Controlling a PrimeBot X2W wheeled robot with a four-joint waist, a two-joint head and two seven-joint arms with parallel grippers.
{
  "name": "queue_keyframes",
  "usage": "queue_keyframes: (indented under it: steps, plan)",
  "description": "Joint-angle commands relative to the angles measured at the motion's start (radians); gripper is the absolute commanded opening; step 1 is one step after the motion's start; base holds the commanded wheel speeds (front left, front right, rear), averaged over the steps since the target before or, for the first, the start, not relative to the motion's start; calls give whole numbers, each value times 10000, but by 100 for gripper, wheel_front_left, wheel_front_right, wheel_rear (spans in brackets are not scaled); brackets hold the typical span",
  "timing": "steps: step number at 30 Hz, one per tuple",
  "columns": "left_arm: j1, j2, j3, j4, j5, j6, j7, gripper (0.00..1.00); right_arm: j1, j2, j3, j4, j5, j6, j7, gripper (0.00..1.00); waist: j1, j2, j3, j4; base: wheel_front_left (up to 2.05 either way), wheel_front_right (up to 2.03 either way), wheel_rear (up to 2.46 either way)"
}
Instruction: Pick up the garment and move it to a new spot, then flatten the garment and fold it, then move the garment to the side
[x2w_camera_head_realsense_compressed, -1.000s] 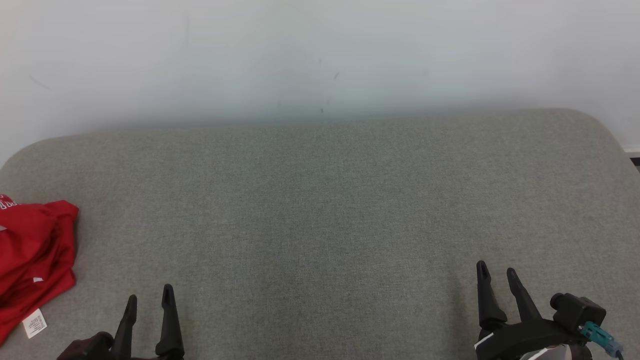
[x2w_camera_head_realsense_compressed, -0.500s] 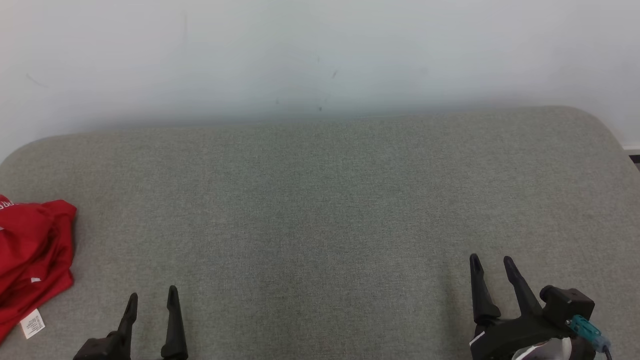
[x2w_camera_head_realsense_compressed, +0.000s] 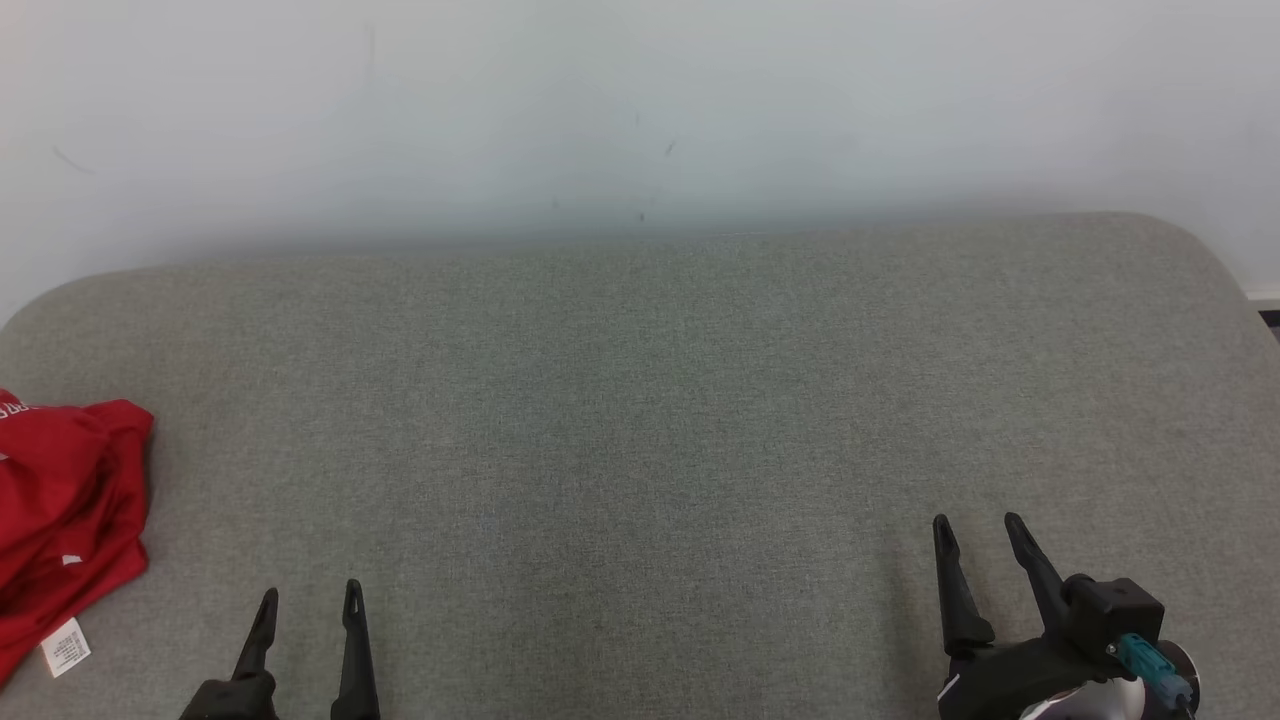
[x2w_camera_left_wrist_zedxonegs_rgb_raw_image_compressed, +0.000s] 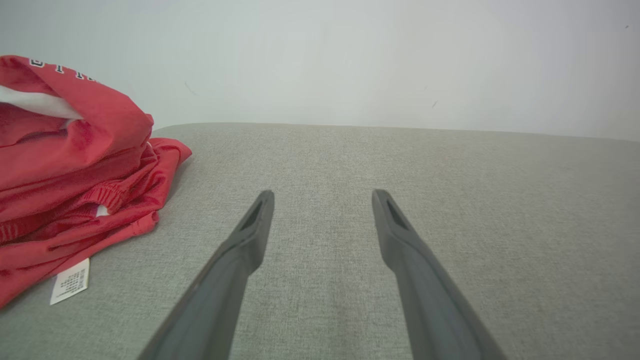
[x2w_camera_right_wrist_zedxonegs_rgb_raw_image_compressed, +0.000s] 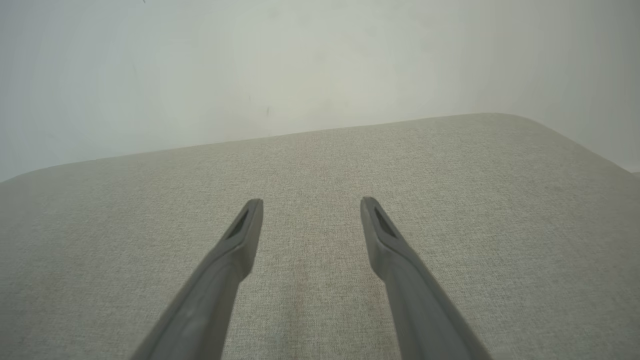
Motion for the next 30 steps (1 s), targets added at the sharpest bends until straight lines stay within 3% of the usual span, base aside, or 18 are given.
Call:
queue_keyframes:
  steps: [1,21,30]
  plan:
    - [128,63,9,20,242,51,-84,100,-71,6,-41,7,-245,30,-71,100,0,0,1,-7,0,0,0]
    - [283,-63,210,52,1371,102,-378,100,3,112,-421,242,-1565,34,-357,100,0,0,54,100,0,0,0]
    - [311,-121,359,126,1252,214,-378,100,183,-9,28,188,-1284,34,-354,100,0,0,128,813,0,0,0]
